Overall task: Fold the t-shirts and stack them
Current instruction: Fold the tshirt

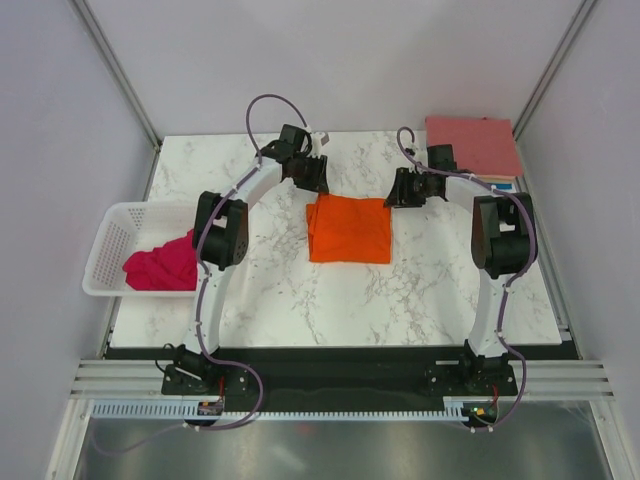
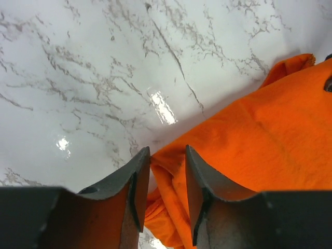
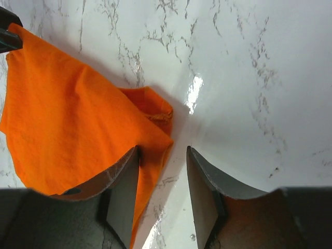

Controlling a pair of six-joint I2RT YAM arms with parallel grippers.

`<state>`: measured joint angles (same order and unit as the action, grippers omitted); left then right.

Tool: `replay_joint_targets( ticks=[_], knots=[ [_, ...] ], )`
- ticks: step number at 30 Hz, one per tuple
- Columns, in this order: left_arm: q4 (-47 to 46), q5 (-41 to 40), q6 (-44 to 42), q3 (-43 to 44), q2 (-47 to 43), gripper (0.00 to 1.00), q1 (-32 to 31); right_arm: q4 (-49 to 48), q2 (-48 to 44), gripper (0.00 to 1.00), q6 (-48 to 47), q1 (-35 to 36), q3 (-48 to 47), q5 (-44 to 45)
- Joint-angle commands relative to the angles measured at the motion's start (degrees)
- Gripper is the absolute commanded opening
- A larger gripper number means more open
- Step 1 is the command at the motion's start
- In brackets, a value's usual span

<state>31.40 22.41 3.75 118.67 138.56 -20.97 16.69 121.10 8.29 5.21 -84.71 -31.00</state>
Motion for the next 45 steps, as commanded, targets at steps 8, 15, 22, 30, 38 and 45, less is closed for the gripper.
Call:
replay_joint_targets(
  ticks=[8, 15, 22, 30, 38, 45],
  knots=[
    [0.24, 6.33, -1.82, 3.85, -0.57, 0.02, 0.14, -7.1, 3.27, 0.21, 0.14, -0.55, -4.85, -7.41],
    [0.42, 3.52, 1.35, -0.71, -6.46, 0.02, 0.05, -10.18, -2.79, 0.0, 1.98, -0.55, -0.9, -8.02],
    [-0.63, -2.19, 8.89, -8.35, -16.21, 0.02, 0.14, -17.73, -5.87, 0.0, 7.78, -0.03, 3.49, -11.79],
    [-5.29, -9.67, 16.37, -18.73, -19.74, 0.02, 2.16, -27.93, -0.96, 0.0, 16.57, 1.64, 1.57, -13.73],
    [-8.98, -8.88, 18.75, -20.76, -15.6, 0.02, 4.8, -38.66, 10.82, 0.0, 26.68, 3.22, -6.43, -16.81],
    [-8.99, -5.89, 19.28, -20.32, -15.95, 0.02, 4.89, -21.99, 11.27, 0.34, 21.6, 3.31, -14.52, -6.64]
  ],
)
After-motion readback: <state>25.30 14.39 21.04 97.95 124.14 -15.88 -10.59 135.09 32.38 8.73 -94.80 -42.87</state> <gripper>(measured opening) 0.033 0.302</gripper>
